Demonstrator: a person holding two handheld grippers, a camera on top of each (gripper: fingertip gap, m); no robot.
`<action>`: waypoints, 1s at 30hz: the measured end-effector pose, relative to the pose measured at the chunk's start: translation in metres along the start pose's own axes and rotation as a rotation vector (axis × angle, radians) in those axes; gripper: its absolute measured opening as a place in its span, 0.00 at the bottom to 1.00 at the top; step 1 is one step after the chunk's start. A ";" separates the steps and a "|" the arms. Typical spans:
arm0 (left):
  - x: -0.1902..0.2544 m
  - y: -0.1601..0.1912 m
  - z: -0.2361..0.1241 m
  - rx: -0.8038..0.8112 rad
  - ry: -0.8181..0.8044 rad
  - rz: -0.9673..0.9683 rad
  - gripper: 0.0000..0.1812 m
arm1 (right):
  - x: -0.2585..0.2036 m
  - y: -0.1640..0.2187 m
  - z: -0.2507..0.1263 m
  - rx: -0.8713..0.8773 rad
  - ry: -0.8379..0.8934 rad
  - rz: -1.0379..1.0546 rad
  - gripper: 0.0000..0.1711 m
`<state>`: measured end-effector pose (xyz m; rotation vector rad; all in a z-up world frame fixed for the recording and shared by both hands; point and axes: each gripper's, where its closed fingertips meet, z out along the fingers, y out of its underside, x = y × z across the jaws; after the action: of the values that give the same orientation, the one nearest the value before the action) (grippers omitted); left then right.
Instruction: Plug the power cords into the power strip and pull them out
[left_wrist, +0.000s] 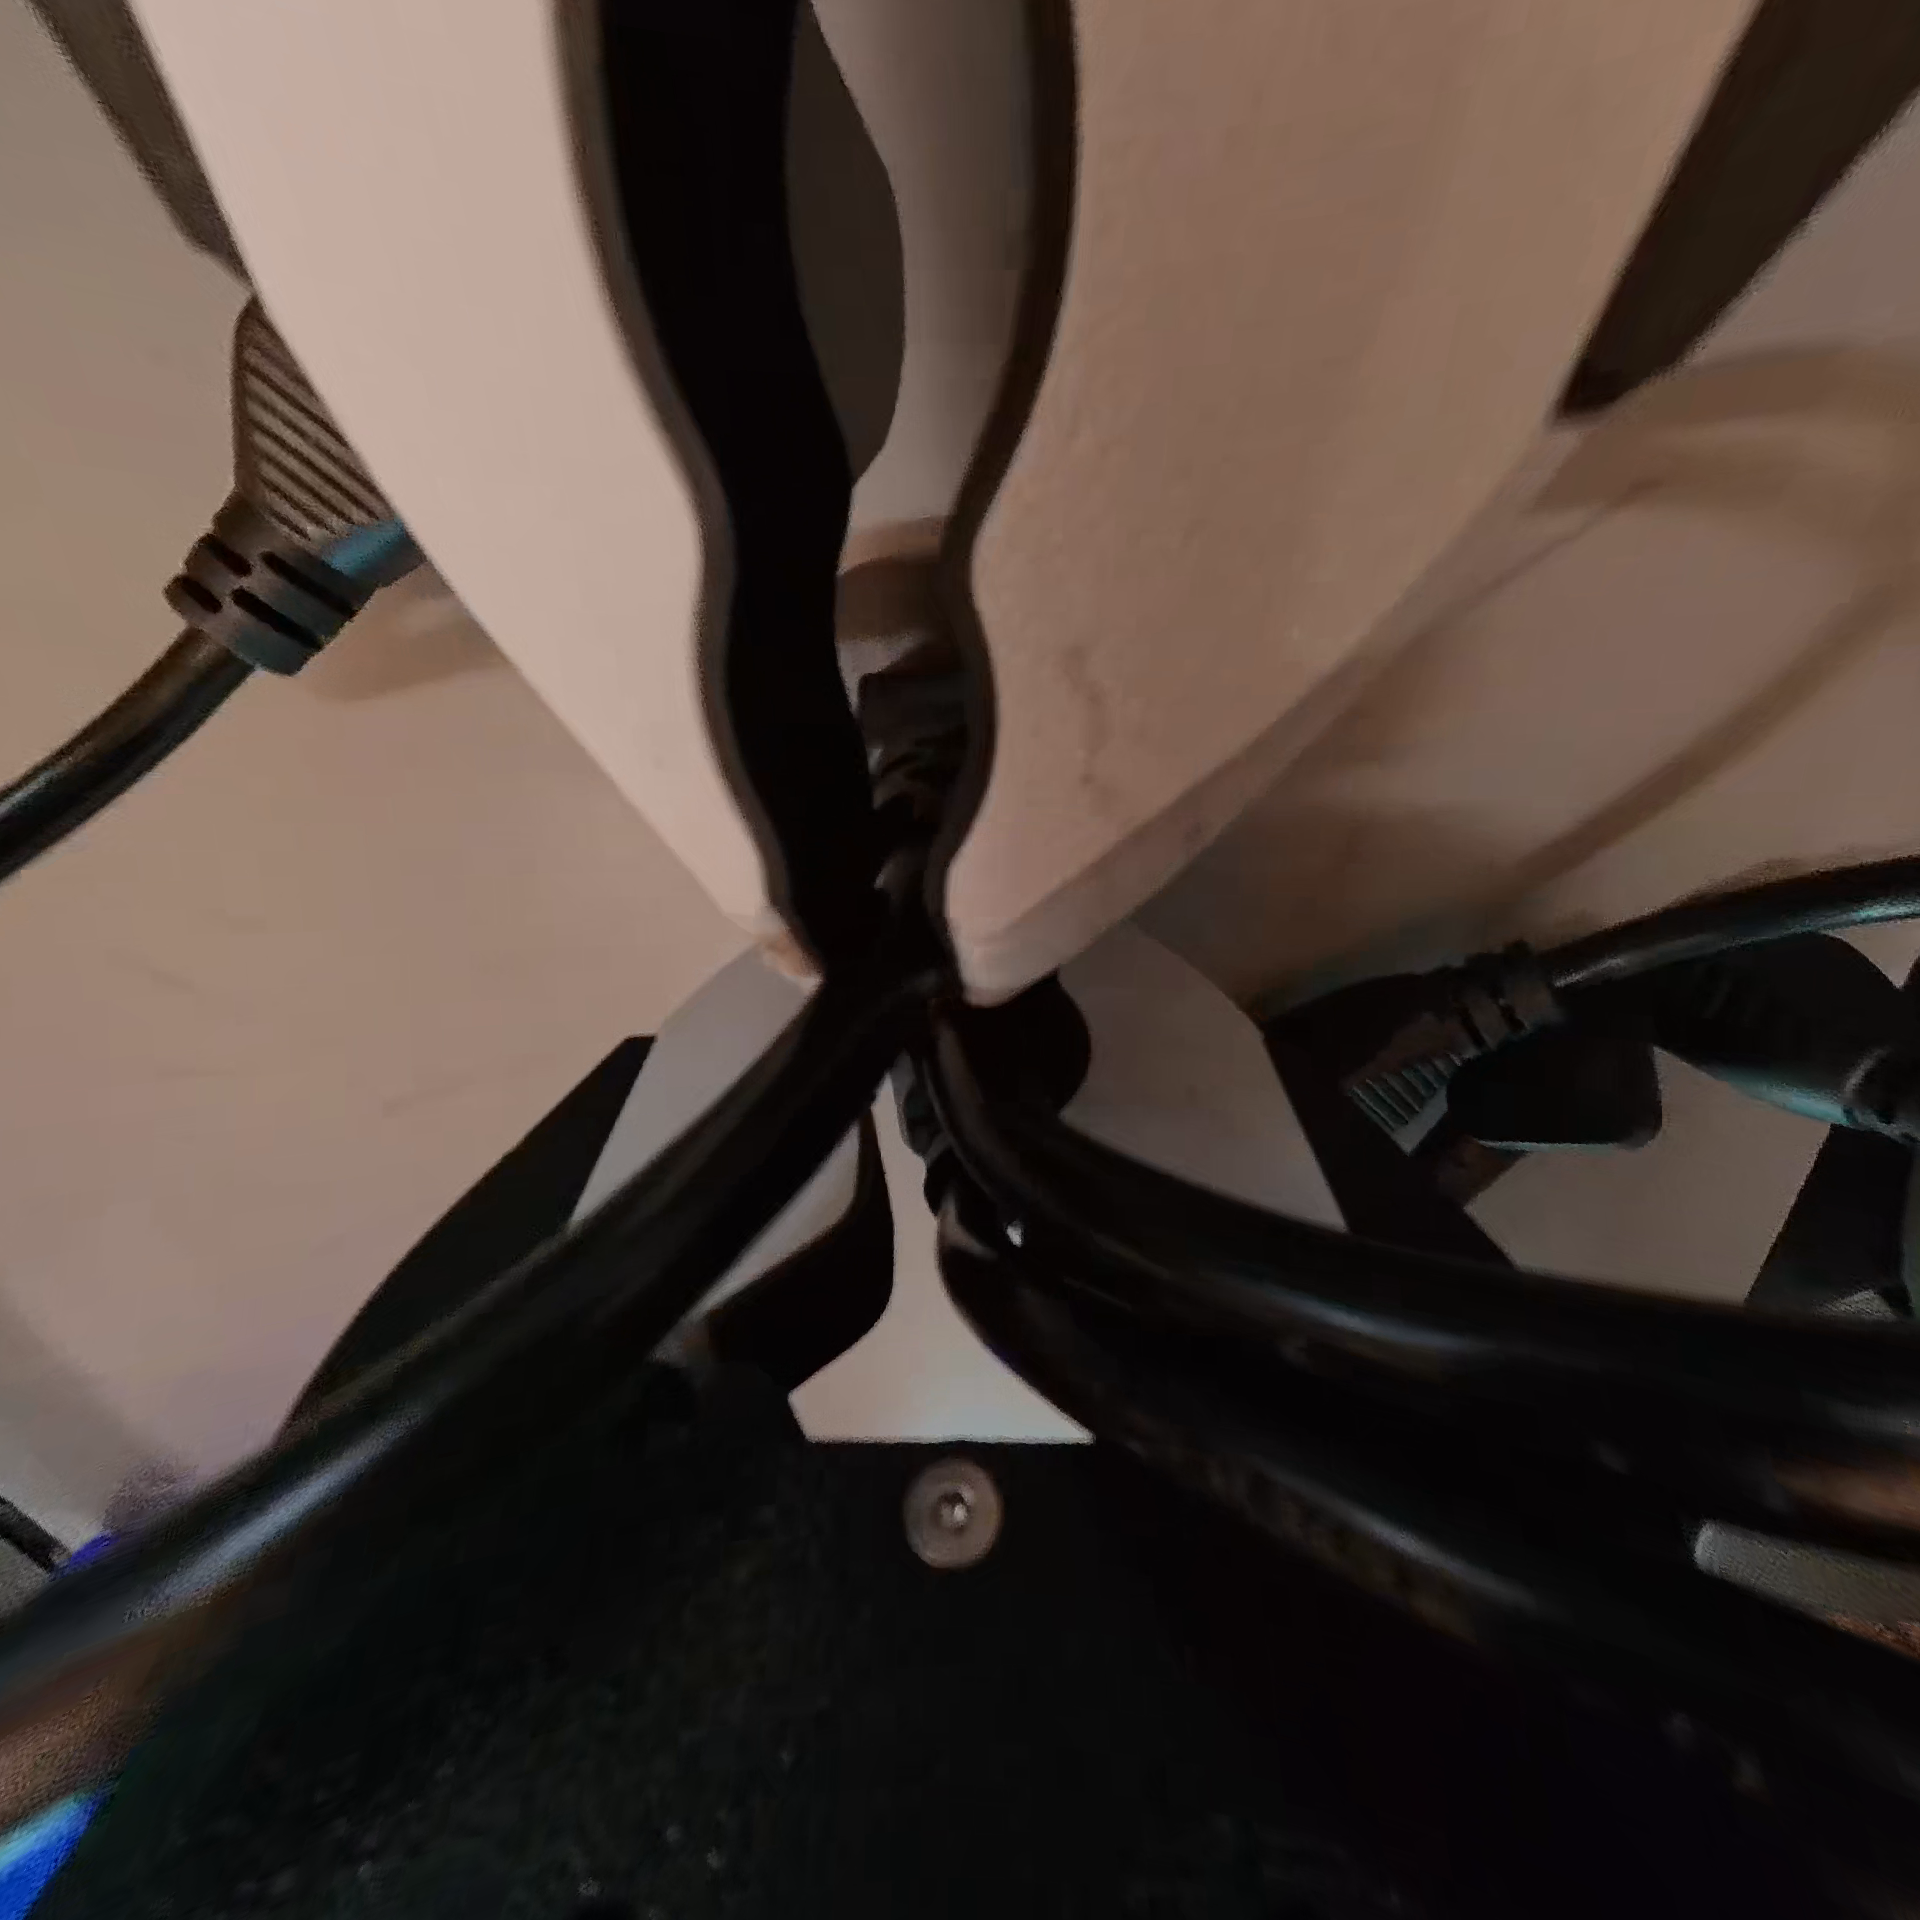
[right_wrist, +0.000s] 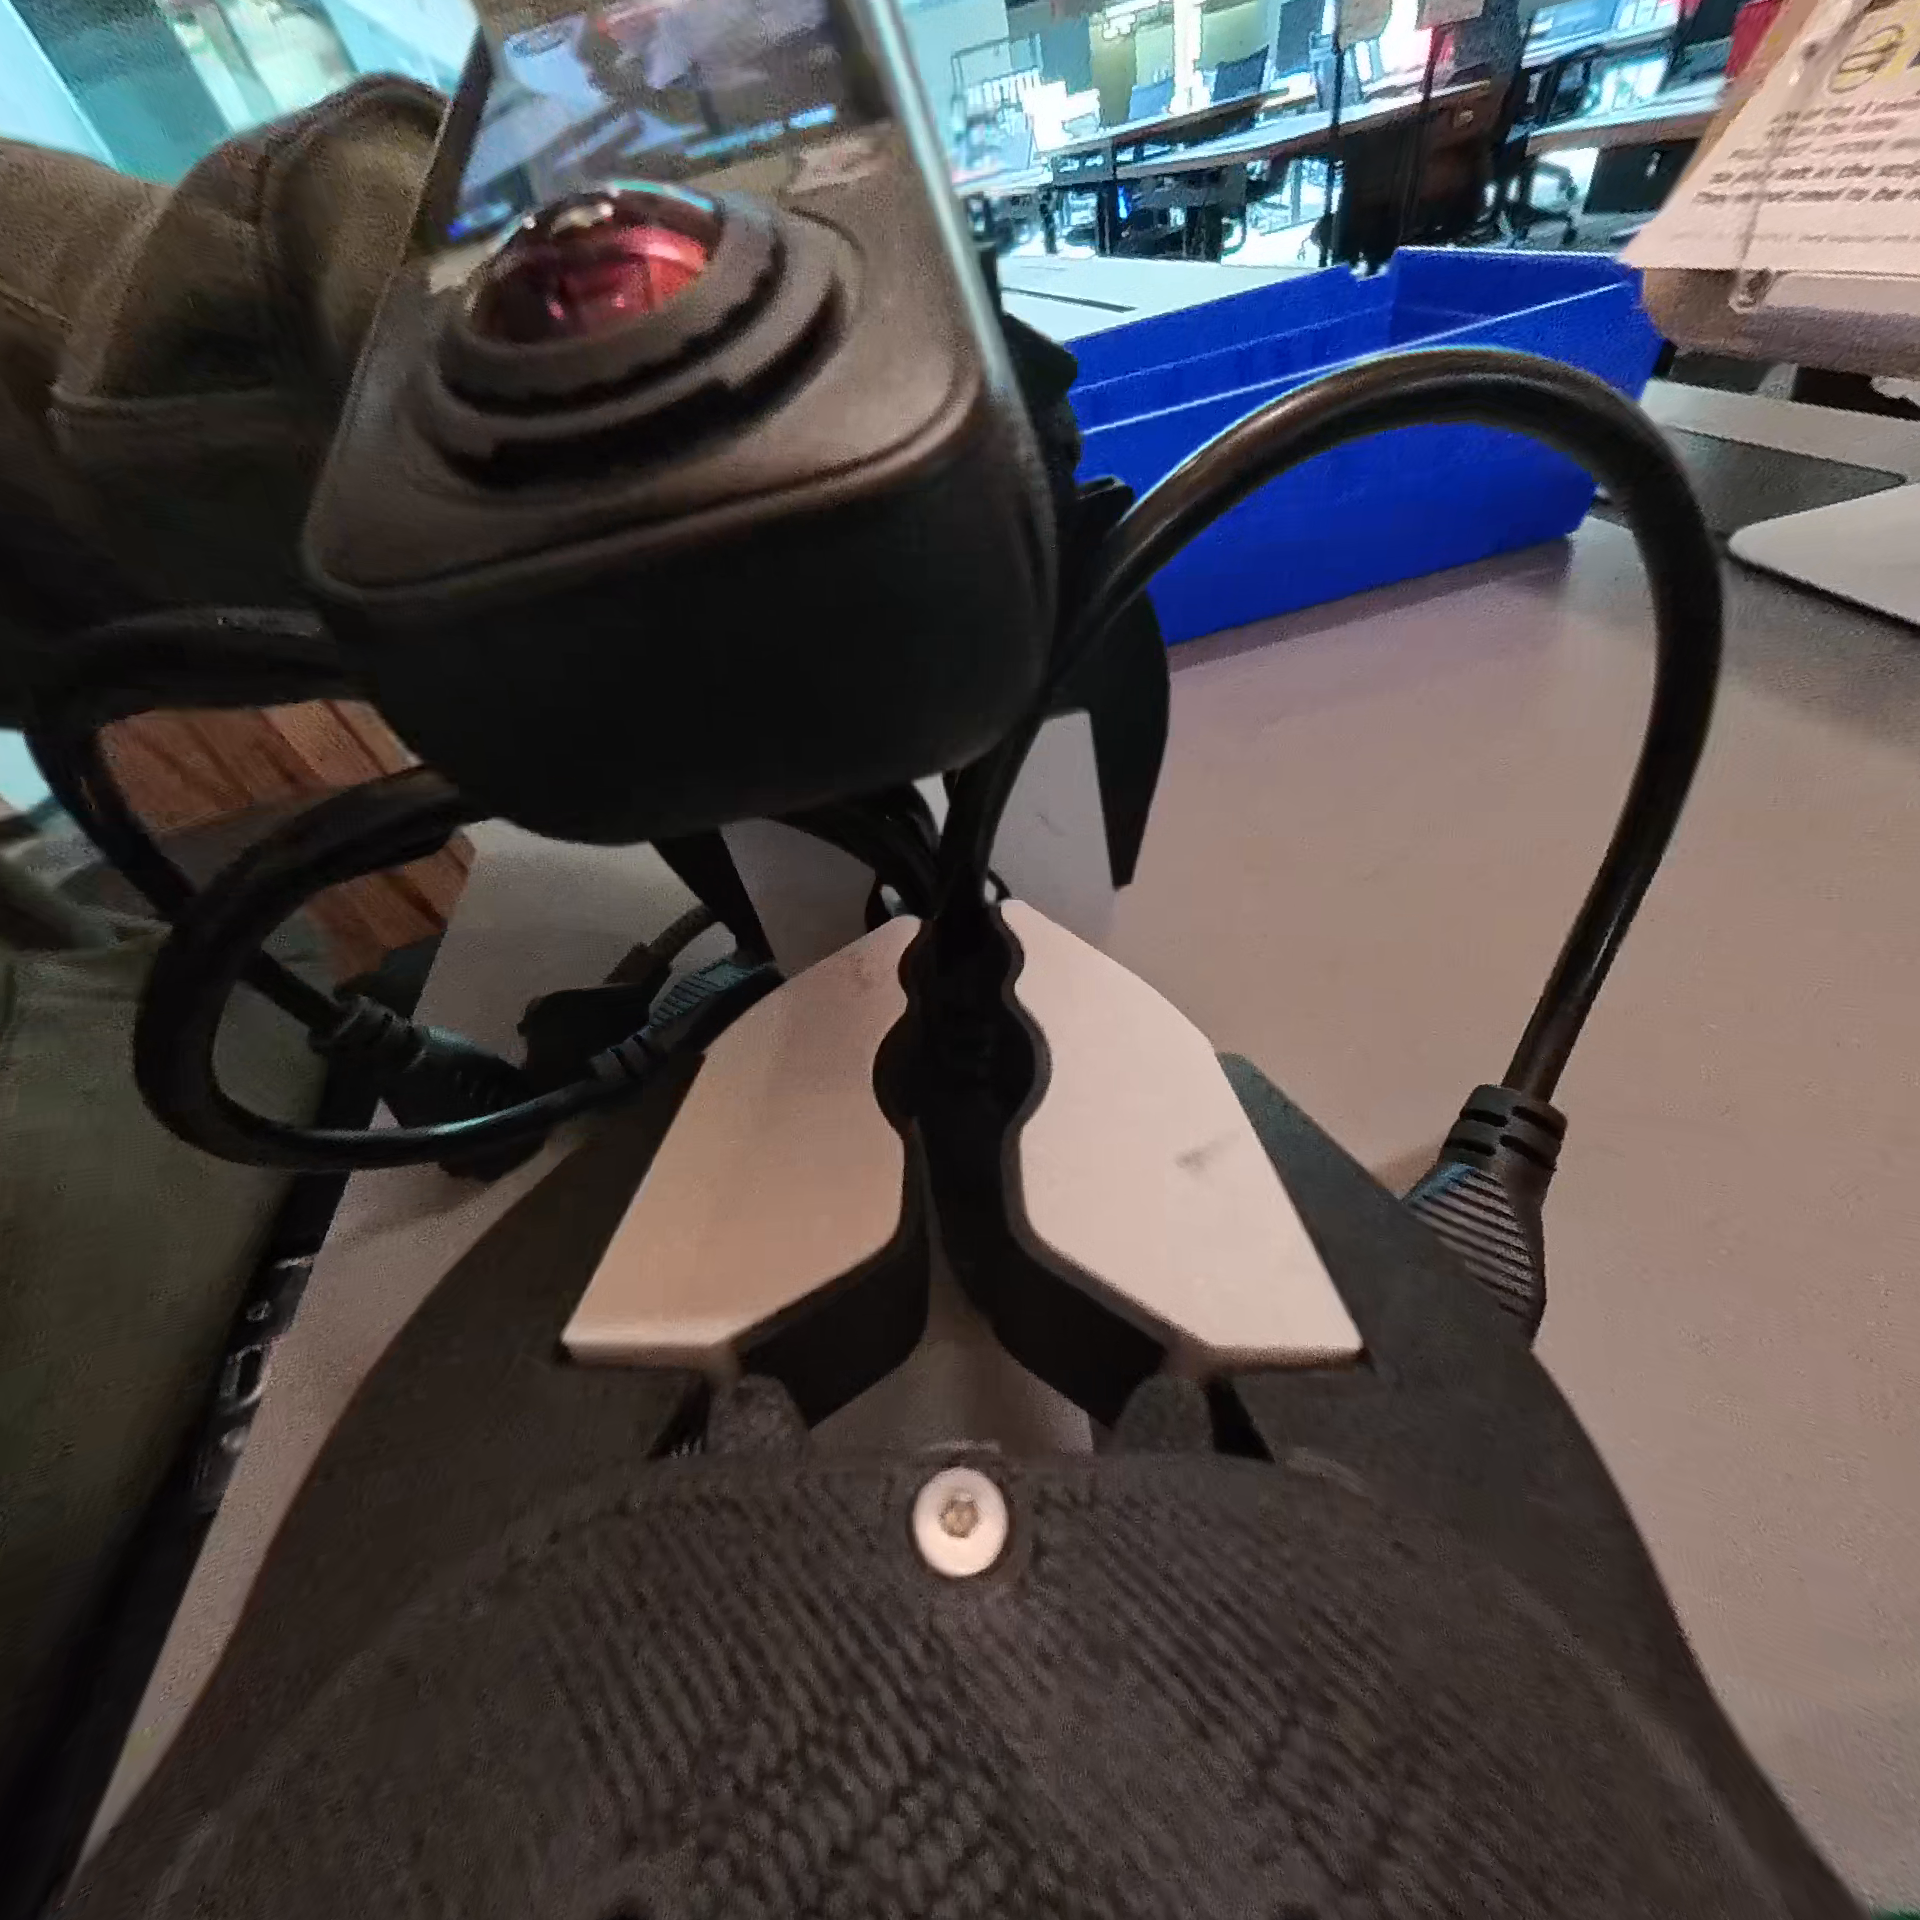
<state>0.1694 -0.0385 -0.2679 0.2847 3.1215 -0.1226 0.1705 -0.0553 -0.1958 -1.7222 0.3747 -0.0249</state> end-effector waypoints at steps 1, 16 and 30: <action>0.001 -0.001 0.000 0.001 -0.004 0.022 0.14 | -0.004 0.001 -0.001 -0.030 -0.009 -0.045 0.03; 0.000 -0.003 0.000 0.056 0.005 0.002 0.14 | -0.006 0.000 -0.003 -0.024 -0.040 -0.030 0.04; -0.007 -0.004 0.001 0.076 -0.006 -0.063 0.14 | 0.012 -0.005 -0.002 0.014 0.053 0.031 0.04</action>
<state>0.1754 -0.0436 -0.2682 0.1869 3.1255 -0.2423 0.1822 -0.0594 -0.1933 -1.7042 0.4395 -0.0505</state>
